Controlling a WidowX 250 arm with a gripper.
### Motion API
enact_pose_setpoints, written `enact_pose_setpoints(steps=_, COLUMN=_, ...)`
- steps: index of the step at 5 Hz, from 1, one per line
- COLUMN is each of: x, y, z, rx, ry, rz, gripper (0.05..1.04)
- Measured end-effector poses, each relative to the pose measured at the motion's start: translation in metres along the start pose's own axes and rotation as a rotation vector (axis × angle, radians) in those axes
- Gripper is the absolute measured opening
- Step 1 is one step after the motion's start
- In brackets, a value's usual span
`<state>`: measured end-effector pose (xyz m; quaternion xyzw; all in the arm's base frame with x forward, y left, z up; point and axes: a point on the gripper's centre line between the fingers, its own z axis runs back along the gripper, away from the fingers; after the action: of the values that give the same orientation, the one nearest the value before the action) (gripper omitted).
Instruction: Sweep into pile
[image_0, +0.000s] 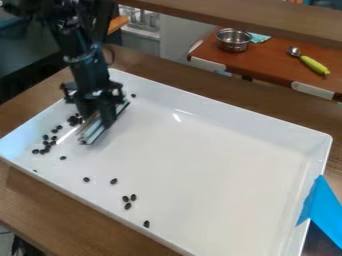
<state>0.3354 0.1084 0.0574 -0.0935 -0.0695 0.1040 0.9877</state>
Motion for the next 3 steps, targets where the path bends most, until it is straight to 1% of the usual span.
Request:
enact_pose_setpoints(steps=1, x=-0.009, y=-0.052, z=0.018, rx=-0.079, ry=-0.041, rz=-0.061, gripper=0.393)
enact_pose_setpoints(steps=2, x=-0.028, y=-0.098, z=0.021, rx=-0.116, ry=-0.060, rz=-0.120, gripper=0.393)
enact_pose_setpoints(steps=3, x=-0.055, y=-0.146, z=0.008, rx=-0.092, ry=-0.055, rz=-0.198, gripper=0.393)
